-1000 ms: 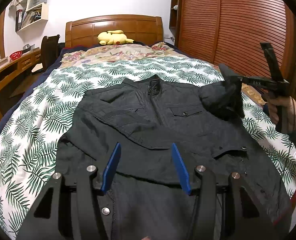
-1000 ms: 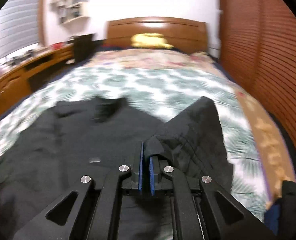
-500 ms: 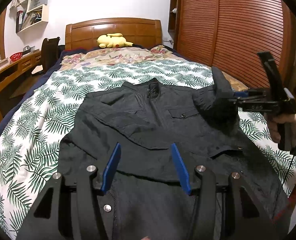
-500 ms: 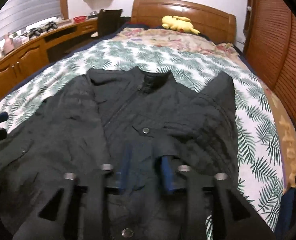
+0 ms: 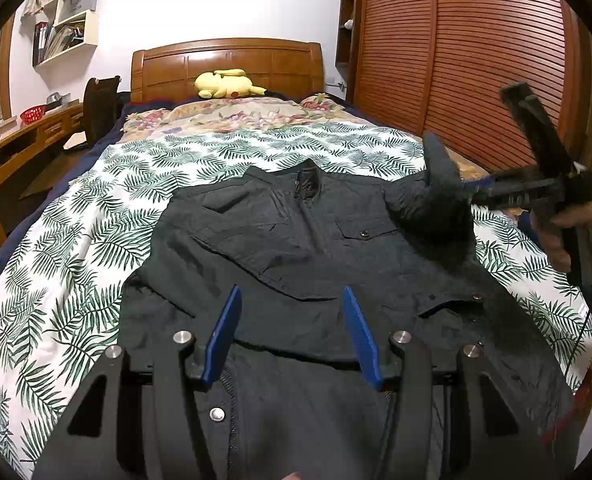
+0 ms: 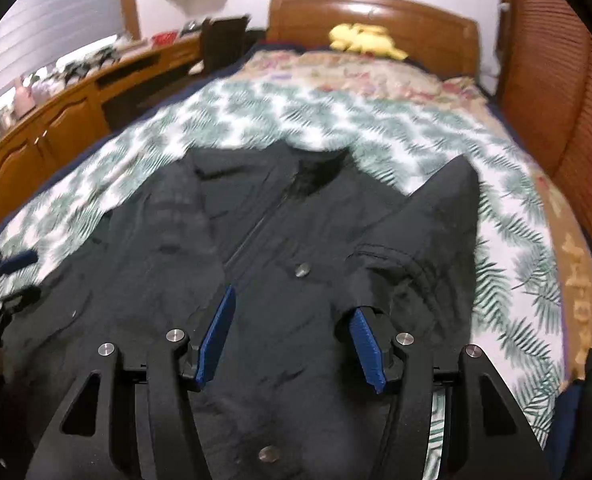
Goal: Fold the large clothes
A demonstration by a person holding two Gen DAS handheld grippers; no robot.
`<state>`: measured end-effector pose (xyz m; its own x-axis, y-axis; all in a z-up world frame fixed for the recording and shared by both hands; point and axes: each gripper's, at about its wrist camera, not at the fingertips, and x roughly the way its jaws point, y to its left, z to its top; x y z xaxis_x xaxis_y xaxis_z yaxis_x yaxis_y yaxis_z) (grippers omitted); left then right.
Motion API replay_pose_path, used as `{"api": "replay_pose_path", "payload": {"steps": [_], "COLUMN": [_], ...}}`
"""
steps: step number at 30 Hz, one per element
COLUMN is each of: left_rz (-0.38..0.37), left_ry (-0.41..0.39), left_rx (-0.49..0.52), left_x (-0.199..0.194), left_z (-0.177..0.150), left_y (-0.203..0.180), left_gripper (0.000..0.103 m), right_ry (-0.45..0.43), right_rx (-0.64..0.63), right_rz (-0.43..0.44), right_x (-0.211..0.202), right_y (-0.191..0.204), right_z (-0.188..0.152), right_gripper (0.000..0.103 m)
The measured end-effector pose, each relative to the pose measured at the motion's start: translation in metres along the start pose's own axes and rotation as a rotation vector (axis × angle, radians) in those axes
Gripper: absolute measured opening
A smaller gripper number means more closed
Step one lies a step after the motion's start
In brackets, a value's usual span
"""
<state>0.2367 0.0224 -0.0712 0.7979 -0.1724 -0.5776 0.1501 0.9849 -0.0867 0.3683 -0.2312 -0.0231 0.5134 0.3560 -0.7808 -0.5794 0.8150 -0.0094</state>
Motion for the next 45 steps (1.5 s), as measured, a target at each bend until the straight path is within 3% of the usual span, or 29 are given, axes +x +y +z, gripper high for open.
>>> {"api": "replay_pose_path", "payload": {"steps": [4, 8, 18, 20, 24, 31, 34, 36, 40, 41, 43, 45], "left_rz": [-0.005, -0.004, -0.004, -0.005, -0.005, -0.002, -0.001, 0.0, -0.001, -0.002, -0.002, -0.002], "left_ry": [0.002, 0.002, 0.005, 0.005, 0.002, 0.005, 0.004, 0.005, 0.01, 0.009, 0.008, 0.004], "left_rx": [0.006, 0.009, 0.01, 0.016, 0.016, 0.02, 0.018, 0.018, 0.019, 0.018, 0.016, 0.016], "left_x": [0.001, 0.002, 0.0, -0.002, -0.002, -0.002, -0.002, -0.001, -0.001, -0.002, -0.004, -0.007], "left_z": [0.0, 0.0, -0.001, -0.001, -0.001, -0.002, -0.002, -0.002, -0.003, -0.003, -0.003, -0.005], "left_y": [-0.002, -0.003, -0.003, -0.004, -0.005, -0.007, -0.006, -0.005, -0.003, -0.002, 0.0, 0.002], "left_gripper": [0.052, 0.052, 0.052, 0.052, 0.052, 0.052, 0.052, 0.052, 0.052, 0.052, 0.052, 0.052], "right_ry": [0.11, 0.158, 0.083, 0.065, 0.044, 0.095, 0.125, 0.132, 0.134, 0.127, 0.119, 0.097], "right_rx": [-0.029, -0.007, 0.011, 0.047, 0.109, 0.262, 0.364, 0.424, 0.503, 0.504, 0.463, 0.362], "right_rz": [0.059, 0.076, 0.019, 0.024, -0.059, -0.158, -0.142, -0.111, -0.062, -0.063, -0.029, -0.093], "right_x": [0.022, 0.035, 0.002, -0.005, -0.009, 0.027, 0.049, 0.061, 0.075, 0.073, 0.07, 0.058], "right_y": [0.017, 0.014, -0.006, -0.02, -0.058, -0.132, -0.161, -0.173, -0.179, -0.177, -0.166, -0.146], "right_z": [-0.015, -0.036, -0.064, -0.064, -0.063, -0.068, -0.076, -0.082, -0.089, -0.088, -0.082, -0.068], "right_gripper": [0.059, 0.059, 0.059, 0.059, 0.059, 0.06, 0.061, 0.067, 0.07, 0.068, 0.04, 0.027]}}
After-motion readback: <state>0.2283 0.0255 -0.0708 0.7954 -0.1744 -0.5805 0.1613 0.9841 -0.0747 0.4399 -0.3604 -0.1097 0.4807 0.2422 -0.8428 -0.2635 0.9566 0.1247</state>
